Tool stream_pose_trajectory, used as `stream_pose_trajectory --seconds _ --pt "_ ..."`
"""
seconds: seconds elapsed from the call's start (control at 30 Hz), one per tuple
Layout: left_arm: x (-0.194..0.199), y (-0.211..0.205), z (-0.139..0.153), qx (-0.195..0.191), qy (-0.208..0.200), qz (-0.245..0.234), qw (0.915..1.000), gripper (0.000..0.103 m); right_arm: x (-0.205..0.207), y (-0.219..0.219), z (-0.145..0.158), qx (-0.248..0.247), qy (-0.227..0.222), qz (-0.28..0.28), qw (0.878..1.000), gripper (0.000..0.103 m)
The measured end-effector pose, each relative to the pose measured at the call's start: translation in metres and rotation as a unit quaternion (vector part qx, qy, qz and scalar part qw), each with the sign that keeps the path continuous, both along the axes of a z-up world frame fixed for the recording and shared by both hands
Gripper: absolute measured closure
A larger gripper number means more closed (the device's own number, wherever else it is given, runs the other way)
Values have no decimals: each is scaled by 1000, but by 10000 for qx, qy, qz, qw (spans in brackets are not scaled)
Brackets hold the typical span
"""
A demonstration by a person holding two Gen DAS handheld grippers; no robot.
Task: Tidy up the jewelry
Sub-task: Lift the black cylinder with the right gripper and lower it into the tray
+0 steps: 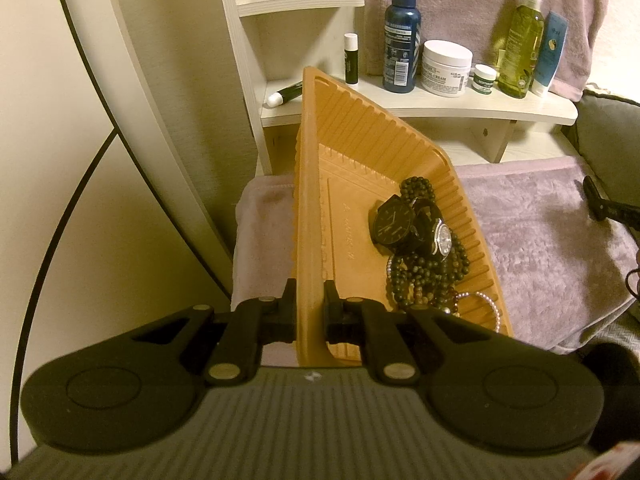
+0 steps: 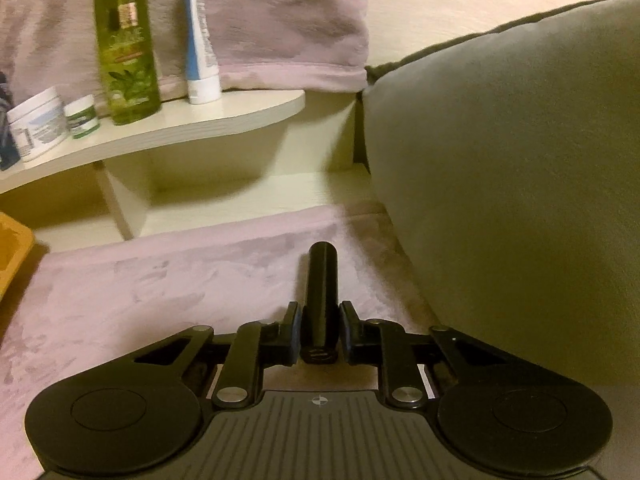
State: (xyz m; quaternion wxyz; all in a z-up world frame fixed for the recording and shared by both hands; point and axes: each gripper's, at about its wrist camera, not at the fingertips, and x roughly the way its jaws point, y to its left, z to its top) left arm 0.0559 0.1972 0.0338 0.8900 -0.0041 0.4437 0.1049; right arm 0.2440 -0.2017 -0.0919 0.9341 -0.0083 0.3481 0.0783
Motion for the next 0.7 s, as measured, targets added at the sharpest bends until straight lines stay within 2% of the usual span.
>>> stream_pose_trajectory --seconds 0.7 --pt "-1 -3 1 24 -26 -21 10000 93 -69 35 33 356 -3 910 9952 83"
